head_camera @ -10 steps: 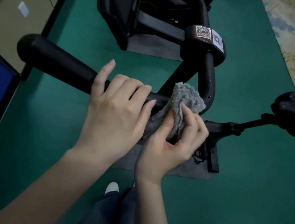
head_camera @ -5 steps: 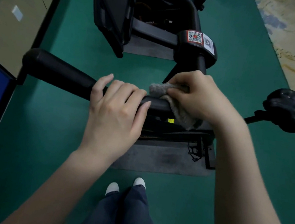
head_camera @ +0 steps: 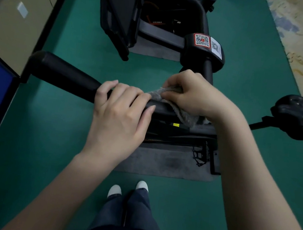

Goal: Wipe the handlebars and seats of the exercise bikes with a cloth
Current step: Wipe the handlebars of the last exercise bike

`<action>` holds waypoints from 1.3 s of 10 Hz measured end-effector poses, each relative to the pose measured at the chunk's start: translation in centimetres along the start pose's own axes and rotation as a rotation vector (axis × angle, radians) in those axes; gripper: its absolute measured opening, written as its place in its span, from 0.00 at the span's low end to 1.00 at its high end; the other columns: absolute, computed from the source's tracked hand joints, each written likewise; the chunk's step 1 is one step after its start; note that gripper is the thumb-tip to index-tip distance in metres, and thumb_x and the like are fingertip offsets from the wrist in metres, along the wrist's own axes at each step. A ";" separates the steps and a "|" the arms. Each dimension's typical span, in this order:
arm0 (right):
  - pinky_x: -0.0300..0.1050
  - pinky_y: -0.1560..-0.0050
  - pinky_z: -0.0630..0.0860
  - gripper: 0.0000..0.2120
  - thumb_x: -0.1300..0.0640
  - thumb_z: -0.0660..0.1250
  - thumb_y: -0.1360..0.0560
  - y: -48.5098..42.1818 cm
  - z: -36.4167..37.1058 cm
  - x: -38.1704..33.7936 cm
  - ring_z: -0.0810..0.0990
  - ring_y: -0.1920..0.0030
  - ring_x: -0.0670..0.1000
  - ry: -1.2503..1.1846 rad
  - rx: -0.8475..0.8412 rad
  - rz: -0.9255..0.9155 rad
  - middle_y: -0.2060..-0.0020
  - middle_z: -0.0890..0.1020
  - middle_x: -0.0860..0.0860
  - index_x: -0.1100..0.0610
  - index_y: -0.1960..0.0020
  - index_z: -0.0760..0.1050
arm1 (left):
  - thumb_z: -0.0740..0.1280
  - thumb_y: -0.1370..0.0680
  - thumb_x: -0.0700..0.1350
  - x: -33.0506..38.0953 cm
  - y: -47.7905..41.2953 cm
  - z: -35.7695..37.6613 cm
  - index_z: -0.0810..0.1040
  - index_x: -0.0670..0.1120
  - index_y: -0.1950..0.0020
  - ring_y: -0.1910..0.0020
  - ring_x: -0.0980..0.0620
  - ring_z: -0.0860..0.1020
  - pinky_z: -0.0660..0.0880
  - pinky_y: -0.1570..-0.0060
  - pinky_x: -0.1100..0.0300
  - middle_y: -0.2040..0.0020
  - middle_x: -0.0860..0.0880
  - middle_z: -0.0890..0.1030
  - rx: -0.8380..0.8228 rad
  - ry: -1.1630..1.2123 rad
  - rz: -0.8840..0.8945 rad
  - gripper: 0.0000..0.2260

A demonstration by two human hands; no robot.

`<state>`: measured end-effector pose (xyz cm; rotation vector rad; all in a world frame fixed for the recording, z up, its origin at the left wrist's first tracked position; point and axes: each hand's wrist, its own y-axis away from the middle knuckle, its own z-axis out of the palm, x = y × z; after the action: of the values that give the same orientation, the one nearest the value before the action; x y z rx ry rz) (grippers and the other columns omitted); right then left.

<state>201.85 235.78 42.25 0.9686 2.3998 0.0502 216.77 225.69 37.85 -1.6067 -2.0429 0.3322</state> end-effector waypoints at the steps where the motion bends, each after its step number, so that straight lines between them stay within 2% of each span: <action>1: 0.41 0.46 0.73 0.06 0.54 0.67 0.24 -1.1 -0.8 0.0 0.79 0.48 0.50 0.087 -0.194 0.025 0.55 0.81 0.49 0.51 0.49 0.80 | 0.62 0.20 0.47 -0.1 0.0 0.0 0.80 0.45 0.48 0.51 0.46 0.78 0.59 0.36 0.53 0.53 0.49 0.80 -0.005 -0.010 0.007 0.10; 2: 0.46 0.44 0.74 0.03 0.54 0.66 0.24 -1.2 -1.8 0.5 0.79 0.49 0.51 0.174 -0.317 0.038 0.53 0.81 0.48 0.48 0.52 0.77 | 0.62 0.20 0.47 -0.1 0.1 -0.1 0.80 0.45 0.48 0.51 0.46 0.78 0.59 0.36 0.53 0.53 0.49 0.80 -0.008 -0.008 0.013 0.10; 4: 0.38 0.49 0.70 0.07 0.57 0.67 0.24 -0.4 -1.4 0.3 0.79 0.50 0.48 0.109 -0.218 -0.007 0.54 0.83 0.50 0.55 0.48 0.80 | 0.62 0.21 0.48 -0.2 0.1 -0.1 0.80 0.45 0.48 0.50 0.46 0.78 0.59 0.36 0.52 0.53 0.49 0.80 -0.015 -0.002 0.007 0.10; 5: 0.38 0.51 0.70 0.07 0.56 0.67 0.24 0.9 -1.7 1.2 0.79 0.50 0.50 0.096 -0.109 -0.012 0.54 0.83 0.52 0.56 0.48 0.80 | 0.61 0.20 0.48 -0.3 0.1 -0.1 0.80 0.45 0.48 0.50 0.47 0.78 0.59 0.35 0.53 0.53 0.50 0.81 -0.014 0.001 0.008 0.10; 6: 0.36 0.58 0.64 0.06 0.58 0.67 0.25 2.8 -0.4 2.2 0.78 0.52 0.56 0.088 0.169 -0.043 0.57 0.81 0.54 0.58 0.49 0.80 | 0.62 0.20 0.48 -0.2 0.1 -0.1 0.80 0.45 0.48 0.50 0.47 0.78 0.59 0.35 0.52 0.53 0.50 0.81 -0.014 -0.002 0.007 0.10; 7: 0.35 0.58 0.63 0.04 0.63 0.67 0.25 5.0 3.5 1.6 0.76 0.56 0.55 -0.081 0.607 -0.040 0.61 0.74 0.46 0.61 0.52 0.79 | 0.62 0.21 0.47 -0.1 0.1 0.0 0.80 0.45 0.48 0.50 0.47 0.78 0.59 0.36 0.52 0.53 0.50 0.81 -0.008 -0.013 0.006 0.10; 8: 0.34 0.48 0.69 0.05 0.67 0.65 0.24 6.5 7.7 1.7 0.74 0.53 0.51 -0.207 1.017 -0.009 0.55 0.77 0.47 0.64 0.50 0.78 | 0.62 0.21 0.47 0.0 0.2 0.1 0.80 0.45 0.48 0.51 0.47 0.78 0.59 0.36 0.53 0.53 0.50 0.81 -0.004 -0.011 0.013 0.09; 9: 0.37 0.43 0.69 0.06 0.71 0.64 0.25 6.6 10.7 1.7 0.73 0.49 0.52 -0.385 1.303 0.187 0.52 0.76 0.61 0.70 0.49 0.75 | 0.62 0.20 0.47 0.0 0.2 0.1 0.80 0.45 0.48 0.50 0.47 0.78 0.59 0.36 0.52 0.52 0.50 0.81 -0.003 -0.020 0.010 0.10; 10: 0.38 0.43 0.69 0.07 0.69 0.64 0.24 5.7 12.2 -0.8 0.73 0.48 0.51 -0.729 1.413 0.375 0.50 0.73 0.60 0.64 0.47 0.71 | 0.62 0.20 0.48 0.0 0.2 0.2 0.80 0.45 0.47 0.50 0.47 0.78 0.59 0.37 0.52 0.52 0.50 0.81 -0.001 -0.033 0.007 0.10; 11: 0.30 0.47 0.69 0.09 0.63 0.63 0.22 5.2 12.6 -3.2 0.75 0.49 0.40 -1.045 1.428 0.529 0.50 0.75 0.50 0.52 0.47 0.67 | 0.62 0.20 0.48 0.0 0.2 0.2 0.80 0.45 0.47 0.50 0.47 0.78 0.59 0.37 0.52 0.52 0.50 0.81 -0.001 -0.044 0.009 0.10; 12: 0.24 0.52 0.69 0.11 0.60 0.62 0.21 5.0 13.4 -4.5 0.75 0.53 0.30 -1.301 1.357 0.606 0.49 0.74 0.40 0.45 0.48 0.65 | 0.61 0.19 0.48 -0.1 0.2 0.3 0.80 0.45 0.47 0.50 0.47 0.77 0.59 0.37 0.52 0.52 0.49 0.81 0.002 -0.055 0.019 0.10; 13: 0.22 0.51 0.67 0.10 0.58 0.62 0.21 4.9 14.6 -5.1 0.73 0.51 0.25 -1.456 1.215 0.650 0.48 0.71 0.37 0.48 0.44 0.64 | 0.61 0.19 0.48 -0.1 0.2 0.2 0.80 0.45 0.47 0.50 0.46 0.77 0.59 0.37 0.52 0.52 0.49 0.81 -0.003 -0.057 0.023 0.11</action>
<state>215.31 233.74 33.35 1.4210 0.5415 -1.4268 216.87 225.68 37.51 -1.6411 -2.0696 0.3873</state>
